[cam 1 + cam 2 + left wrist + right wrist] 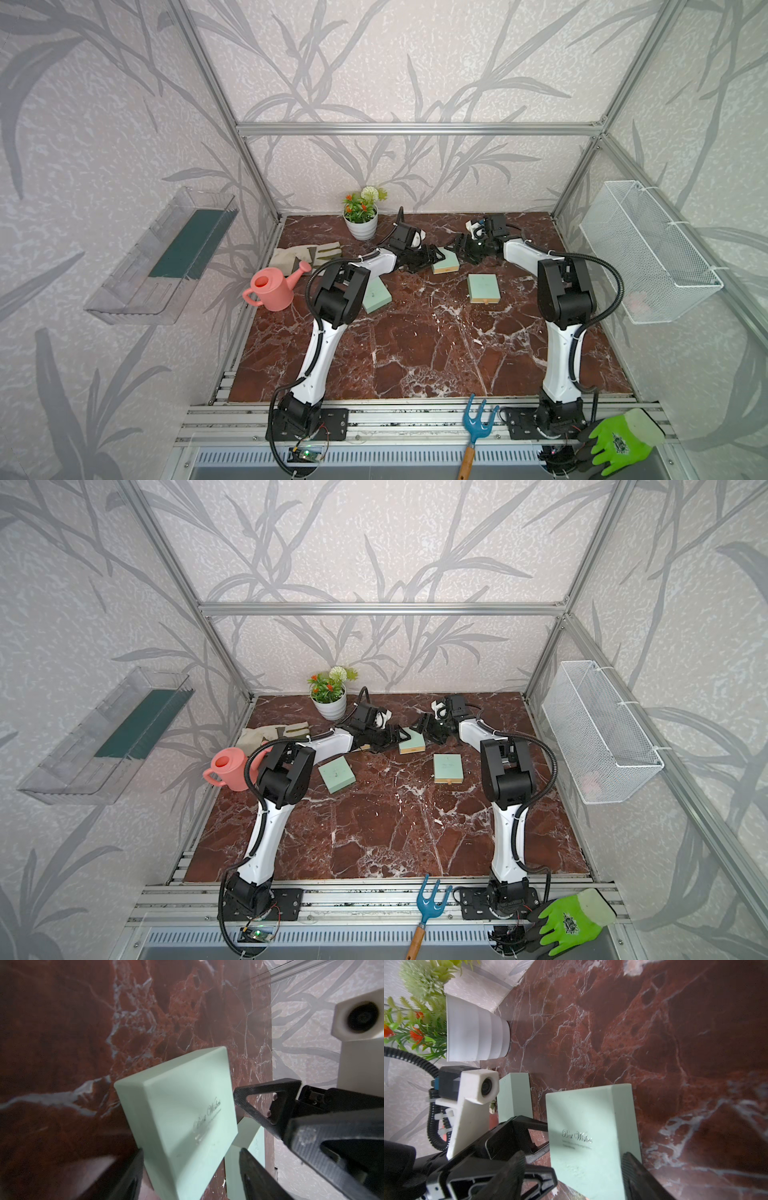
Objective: Take out the earrings from the drawer-style jewelry box
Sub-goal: Move the jewelry box to the center of the board.
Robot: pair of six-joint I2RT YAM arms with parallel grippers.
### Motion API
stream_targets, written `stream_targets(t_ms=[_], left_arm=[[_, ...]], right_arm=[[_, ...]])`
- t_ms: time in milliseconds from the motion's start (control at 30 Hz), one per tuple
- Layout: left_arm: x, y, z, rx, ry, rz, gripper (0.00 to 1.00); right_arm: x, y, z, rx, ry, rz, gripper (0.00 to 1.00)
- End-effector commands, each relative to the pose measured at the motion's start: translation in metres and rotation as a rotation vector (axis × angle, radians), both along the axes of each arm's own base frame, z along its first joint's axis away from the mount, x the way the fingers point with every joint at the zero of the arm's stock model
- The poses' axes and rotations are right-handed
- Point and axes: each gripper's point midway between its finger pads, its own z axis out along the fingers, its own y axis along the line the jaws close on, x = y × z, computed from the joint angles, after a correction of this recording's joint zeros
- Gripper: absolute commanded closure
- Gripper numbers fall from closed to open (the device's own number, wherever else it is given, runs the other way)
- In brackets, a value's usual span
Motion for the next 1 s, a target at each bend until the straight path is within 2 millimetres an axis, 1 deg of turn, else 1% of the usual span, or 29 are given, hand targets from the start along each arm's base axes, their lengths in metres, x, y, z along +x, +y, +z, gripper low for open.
stream_targets(t_ms=[0,200,367,467,600,733,867,967], left_arm=[[0.006,-0.002,0.002,-0.024,-0.007,-0.004,0.32],[0.006,0.002,0.001,-0.02,-0.01,-0.001,0.35],[0.003,0.002,0.001,-0.04,-0.003,-0.011,0.37],[-0.001,0.005,0.007,-0.041,-0.009,-0.012,0.37],[-0.013,0.009,0.014,-0.054,-0.014,-0.007,0.37],[-0.026,0.014,0.016,-0.062,-0.013,-0.003,0.37],[-0.046,0.019,0.012,-0.057,0.001,-0.001,0.37],[-0.062,0.023,0.009,-0.062,0.013,0.008,0.37]], right_arm=[[-0.004,0.007,-0.008,0.018,0.052,0.019,0.34],[-0.007,0.017,-0.008,0.022,0.06,0.048,0.47],[-0.013,0.025,-0.014,0.028,0.08,0.065,0.5],[-0.018,0.031,-0.013,0.022,0.078,0.079,0.5],[-0.029,0.038,-0.015,0.023,0.085,0.095,0.51],[-0.042,0.044,-0.017,-0.002,0.079,0.11,0.51],[-0.062,0.049,-0.02,-0.04,0.083,0.134,0.51],[-0.077,0.051,-0.016,-0.042,0.069,0.136,0.52]])
